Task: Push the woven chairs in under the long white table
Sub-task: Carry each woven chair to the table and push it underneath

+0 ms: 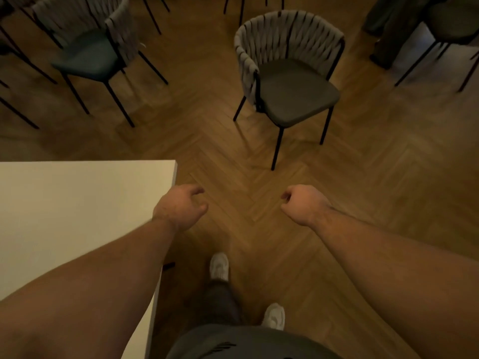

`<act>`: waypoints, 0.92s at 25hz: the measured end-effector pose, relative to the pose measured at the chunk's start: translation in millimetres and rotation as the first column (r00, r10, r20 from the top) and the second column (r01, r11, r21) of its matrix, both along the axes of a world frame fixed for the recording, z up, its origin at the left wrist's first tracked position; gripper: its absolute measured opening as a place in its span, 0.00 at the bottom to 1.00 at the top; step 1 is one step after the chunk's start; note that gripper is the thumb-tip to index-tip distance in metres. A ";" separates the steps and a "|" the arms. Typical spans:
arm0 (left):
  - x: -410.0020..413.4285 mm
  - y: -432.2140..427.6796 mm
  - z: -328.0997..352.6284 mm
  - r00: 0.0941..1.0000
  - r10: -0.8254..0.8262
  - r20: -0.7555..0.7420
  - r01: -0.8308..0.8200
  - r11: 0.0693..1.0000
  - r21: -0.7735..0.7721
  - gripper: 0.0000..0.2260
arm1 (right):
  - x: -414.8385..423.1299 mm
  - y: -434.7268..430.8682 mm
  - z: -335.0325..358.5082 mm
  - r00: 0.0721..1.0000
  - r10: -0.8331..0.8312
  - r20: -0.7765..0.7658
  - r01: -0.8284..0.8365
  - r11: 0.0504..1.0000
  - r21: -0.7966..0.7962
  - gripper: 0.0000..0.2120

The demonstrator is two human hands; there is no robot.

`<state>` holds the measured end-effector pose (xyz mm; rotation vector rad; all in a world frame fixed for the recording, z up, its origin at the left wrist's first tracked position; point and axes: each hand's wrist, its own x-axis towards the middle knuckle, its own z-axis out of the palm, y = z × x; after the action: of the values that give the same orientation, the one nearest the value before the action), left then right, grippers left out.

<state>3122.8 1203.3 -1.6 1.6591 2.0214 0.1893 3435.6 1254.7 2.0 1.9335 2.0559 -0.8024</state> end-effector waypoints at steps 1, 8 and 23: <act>-5.7 21.1 -1.5 1.000 0.009 -0.005 -0.009 1.000 0.003 0.23 | -4.9 23.1 -1.8 1.000 0.008 -0.004 -0.008 1.000 -0.003 0.18; -58.6 202.3 -1.2 0.995 -0.089 -0.050 0.090 0.996 0.017 0.23 | -56.4 188.6 -6.8 0.996 -0.075 -0.042 0.075 0.997 -0.007 0.19; -67.9 567.5 18.9 0.985 -0.145 -0.097 0.139 0.988 -0.063 0.22 | -72.5 539.3 -12.1 0.981 -0.159 -0.109 0.155 0.987 -0.043 0.16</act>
<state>3054.9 1770.8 17.4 1.8017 1.9525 -0.0027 3363.0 1794.0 -10.2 2.0970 1.9538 -0.9946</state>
